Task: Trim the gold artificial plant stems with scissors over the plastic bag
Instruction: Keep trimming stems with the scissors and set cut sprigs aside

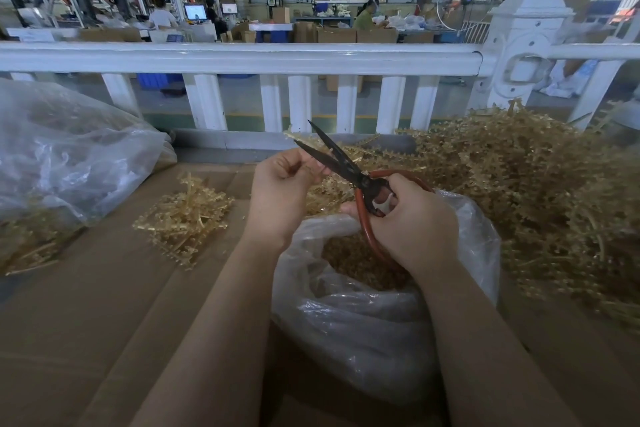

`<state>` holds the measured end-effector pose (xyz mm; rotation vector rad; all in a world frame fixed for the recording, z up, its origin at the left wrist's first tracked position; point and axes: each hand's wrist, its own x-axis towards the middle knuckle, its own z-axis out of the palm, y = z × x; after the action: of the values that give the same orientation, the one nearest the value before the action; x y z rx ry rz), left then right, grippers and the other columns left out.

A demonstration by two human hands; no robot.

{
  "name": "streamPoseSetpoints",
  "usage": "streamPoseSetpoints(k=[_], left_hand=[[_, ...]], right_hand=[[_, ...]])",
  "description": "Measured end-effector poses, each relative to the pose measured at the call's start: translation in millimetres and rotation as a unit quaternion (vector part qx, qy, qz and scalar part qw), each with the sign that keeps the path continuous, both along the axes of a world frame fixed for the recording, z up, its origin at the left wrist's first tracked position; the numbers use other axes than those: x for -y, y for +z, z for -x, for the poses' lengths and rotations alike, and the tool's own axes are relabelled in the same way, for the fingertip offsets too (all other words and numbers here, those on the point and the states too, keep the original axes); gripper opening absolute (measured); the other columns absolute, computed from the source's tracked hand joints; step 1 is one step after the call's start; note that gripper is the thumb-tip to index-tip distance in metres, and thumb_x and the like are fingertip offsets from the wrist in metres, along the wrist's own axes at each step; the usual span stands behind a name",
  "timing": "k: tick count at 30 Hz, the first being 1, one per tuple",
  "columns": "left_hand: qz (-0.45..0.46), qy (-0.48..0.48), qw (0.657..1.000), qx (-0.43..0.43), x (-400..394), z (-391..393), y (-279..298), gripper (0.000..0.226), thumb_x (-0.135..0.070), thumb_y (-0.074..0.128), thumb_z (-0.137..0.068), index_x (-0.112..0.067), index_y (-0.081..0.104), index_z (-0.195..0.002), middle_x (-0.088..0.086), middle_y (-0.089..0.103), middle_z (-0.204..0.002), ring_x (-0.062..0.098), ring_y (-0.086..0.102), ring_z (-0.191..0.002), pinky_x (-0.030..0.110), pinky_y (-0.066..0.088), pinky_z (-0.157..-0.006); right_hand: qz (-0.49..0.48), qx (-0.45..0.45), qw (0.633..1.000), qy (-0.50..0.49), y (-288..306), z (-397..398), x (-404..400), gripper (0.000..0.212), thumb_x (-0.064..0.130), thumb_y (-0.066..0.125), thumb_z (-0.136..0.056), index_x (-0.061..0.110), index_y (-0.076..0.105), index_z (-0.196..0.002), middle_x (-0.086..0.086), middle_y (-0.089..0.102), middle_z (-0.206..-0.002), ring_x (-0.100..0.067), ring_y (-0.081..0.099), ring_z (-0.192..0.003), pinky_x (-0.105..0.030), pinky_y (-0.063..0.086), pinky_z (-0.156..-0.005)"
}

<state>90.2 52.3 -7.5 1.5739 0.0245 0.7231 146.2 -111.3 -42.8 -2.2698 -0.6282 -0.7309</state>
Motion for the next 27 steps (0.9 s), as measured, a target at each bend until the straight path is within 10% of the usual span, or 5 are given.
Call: streamPoseSetpoints(k=[19, 27], left_hand=[[0.024, -0.018, 1.000, 0.008, -0.3, 1.6, 0.4, 0.007, 0.004, 0.056, -0.096, 0.006, 0.062, -0.094, 0.004, 0.062, -0.076, 0.003, 0.061, -0.067, 0.016, 0.050, -0.074], [-0.070, -0.015, 0.997, -0.022, -4.1, 4.6, -0.9, 0.022, 0.004, 0.055, -0.096, -0.013, 0.068, -0.096, 0.000, 0.063, -0.082, 0.011, 0.059, -0.083, 0.024, 0.052, -0.083]], right_hand=[[-0.010, -0.020, 1.000, 0.013, -2.4, -0.9, 0.1, 0.069, 0.087, 0.054, -0.066, 0.019, 0.062, -0.070, 0.013, 0.064, -0.067, -0.009, 0.060, -0.065, -0.028, 0.050, -0.059], [0.020, -0.004, 1.000, 0.016, 1.0, 1.3, 2.4, 0.057, 0.083, 0.058, -0.072, 0.026, 0.057, -0.077, 0.023, 0.047, -0.064, 0.006, 0.044, -0.061, -0.015, 0.032, -0.052]])
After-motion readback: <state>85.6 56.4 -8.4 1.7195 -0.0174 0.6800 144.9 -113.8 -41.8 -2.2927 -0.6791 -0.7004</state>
